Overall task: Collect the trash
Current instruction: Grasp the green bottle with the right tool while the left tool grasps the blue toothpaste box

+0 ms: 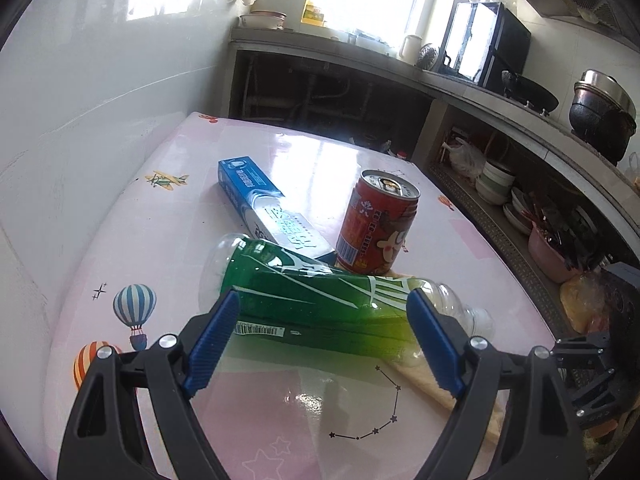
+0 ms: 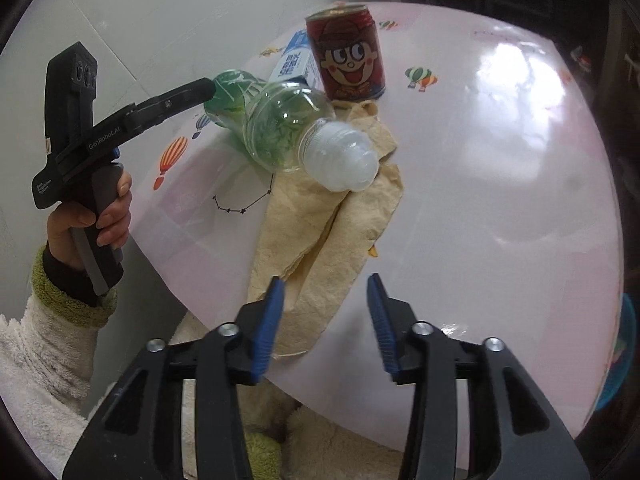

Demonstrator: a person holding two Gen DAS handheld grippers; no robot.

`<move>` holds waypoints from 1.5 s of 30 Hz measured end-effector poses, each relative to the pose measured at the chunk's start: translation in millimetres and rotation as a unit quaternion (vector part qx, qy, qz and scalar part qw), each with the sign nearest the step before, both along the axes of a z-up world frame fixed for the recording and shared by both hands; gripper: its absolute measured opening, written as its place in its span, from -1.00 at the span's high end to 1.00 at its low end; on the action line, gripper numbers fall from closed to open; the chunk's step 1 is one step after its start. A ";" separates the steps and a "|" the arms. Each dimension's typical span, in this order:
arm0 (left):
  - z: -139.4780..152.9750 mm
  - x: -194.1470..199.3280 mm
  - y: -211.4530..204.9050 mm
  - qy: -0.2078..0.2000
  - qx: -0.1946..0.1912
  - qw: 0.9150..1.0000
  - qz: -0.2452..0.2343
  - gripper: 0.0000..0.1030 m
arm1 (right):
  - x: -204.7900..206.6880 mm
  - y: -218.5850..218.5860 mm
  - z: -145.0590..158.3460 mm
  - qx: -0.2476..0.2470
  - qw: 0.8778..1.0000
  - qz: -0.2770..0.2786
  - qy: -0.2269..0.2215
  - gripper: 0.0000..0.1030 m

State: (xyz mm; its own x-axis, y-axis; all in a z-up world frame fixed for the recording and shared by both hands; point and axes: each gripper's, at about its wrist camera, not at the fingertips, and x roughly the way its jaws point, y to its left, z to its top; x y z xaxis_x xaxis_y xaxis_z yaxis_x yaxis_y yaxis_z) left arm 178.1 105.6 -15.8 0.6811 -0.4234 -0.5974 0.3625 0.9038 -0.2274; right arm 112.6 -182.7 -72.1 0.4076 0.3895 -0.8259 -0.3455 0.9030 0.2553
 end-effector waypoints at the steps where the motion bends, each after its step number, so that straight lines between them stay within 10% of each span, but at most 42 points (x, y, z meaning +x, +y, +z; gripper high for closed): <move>1: 1.2 -2.1 4.1 0.000 -0.009 1.000 0.006 -0.61 | 0.6 -3.1 8.0 -0.002 1.000 0.003 -0.012 0.03; 9: -4.7 -29.2 25.9 0.020 -0.054 0.998 0.040 -0.61 | 54.1 55.9 47.9 -0.038 0.987 0.112 -0.108 -0.52; 23: -18.0 -64.4 53.3 0.048 -0.070 0.994 0.062 -0.61 | 123.0 163.2 -8.2 -0.205 0.946 0.247 -0.052 -0.35; 35: -11.3 -39.9 58.4 0.059 -0.087 0.992 0.076 -0.61 | 91.3 97.4 39.1 -0.091 0.982 0.144 -0.084 -0.18; 45: 3.8 64.0 50.0 0.122 -0.125 0.975 0.134 -0.61 | 44.0 -31.6 69.4 0.042 0.995 -0.054 -0.076 -0.14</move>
State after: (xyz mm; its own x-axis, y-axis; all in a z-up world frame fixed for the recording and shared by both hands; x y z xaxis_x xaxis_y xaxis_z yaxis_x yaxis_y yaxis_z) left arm 242.2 155.6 -12.0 0.6375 -0.4033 -0.6564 0.0276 0.8635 -0.5037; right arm 156.6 -214.3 -2.7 0.5690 0.4014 -0.7177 -0.2881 0.9148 0.2831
